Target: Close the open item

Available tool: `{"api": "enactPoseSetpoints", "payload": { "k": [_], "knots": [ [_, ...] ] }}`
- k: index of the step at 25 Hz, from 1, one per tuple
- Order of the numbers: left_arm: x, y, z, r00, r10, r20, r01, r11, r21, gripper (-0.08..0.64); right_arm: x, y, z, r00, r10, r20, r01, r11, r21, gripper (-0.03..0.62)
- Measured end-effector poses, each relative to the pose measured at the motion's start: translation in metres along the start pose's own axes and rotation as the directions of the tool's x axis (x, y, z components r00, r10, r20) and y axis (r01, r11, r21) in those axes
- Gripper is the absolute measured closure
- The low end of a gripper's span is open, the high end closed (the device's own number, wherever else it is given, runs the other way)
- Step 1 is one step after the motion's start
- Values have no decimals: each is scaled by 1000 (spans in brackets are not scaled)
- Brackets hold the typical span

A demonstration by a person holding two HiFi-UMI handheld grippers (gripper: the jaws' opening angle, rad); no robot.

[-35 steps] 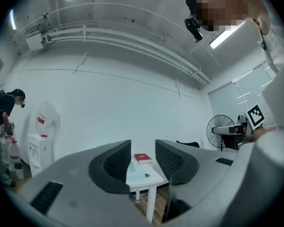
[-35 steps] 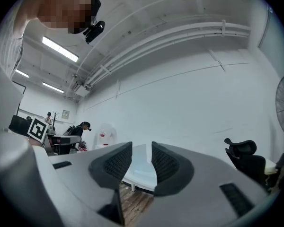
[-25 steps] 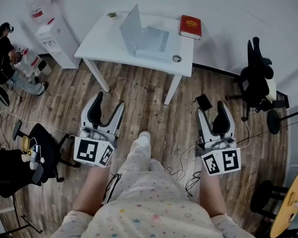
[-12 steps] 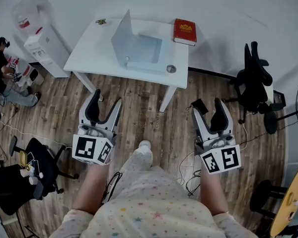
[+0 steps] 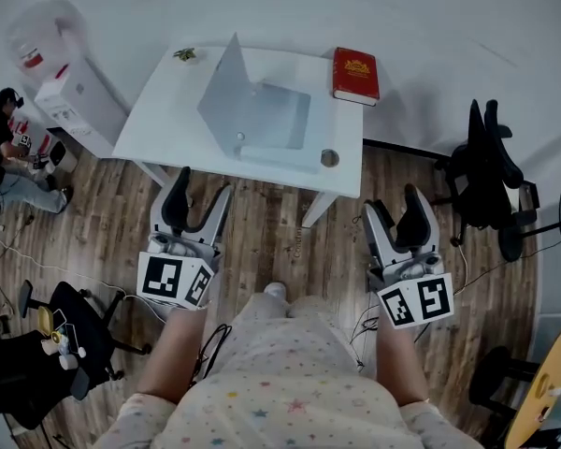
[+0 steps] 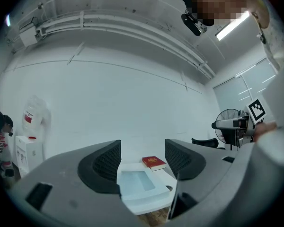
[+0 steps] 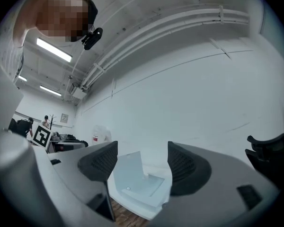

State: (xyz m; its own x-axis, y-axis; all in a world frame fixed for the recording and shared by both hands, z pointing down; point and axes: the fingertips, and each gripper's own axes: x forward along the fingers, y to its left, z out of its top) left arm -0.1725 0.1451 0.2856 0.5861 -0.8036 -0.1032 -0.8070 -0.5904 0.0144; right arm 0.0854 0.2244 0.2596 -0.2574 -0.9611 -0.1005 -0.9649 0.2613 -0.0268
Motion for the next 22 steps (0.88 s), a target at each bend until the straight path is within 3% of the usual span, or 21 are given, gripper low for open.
{"api": "enactPoseSetpoints", "payload": {
  "k": [10,22],
  "knots": [
    [57,30,-10,998,56,-18,-56,998,-6,290,67,-42,-18,999,40,-34,-39,999,30,279],
    [165,65,-6,969,248,-7,-248,968,33,290,193,-133,-15,979,202,-11,-201,979,37,279]
  ]
}}
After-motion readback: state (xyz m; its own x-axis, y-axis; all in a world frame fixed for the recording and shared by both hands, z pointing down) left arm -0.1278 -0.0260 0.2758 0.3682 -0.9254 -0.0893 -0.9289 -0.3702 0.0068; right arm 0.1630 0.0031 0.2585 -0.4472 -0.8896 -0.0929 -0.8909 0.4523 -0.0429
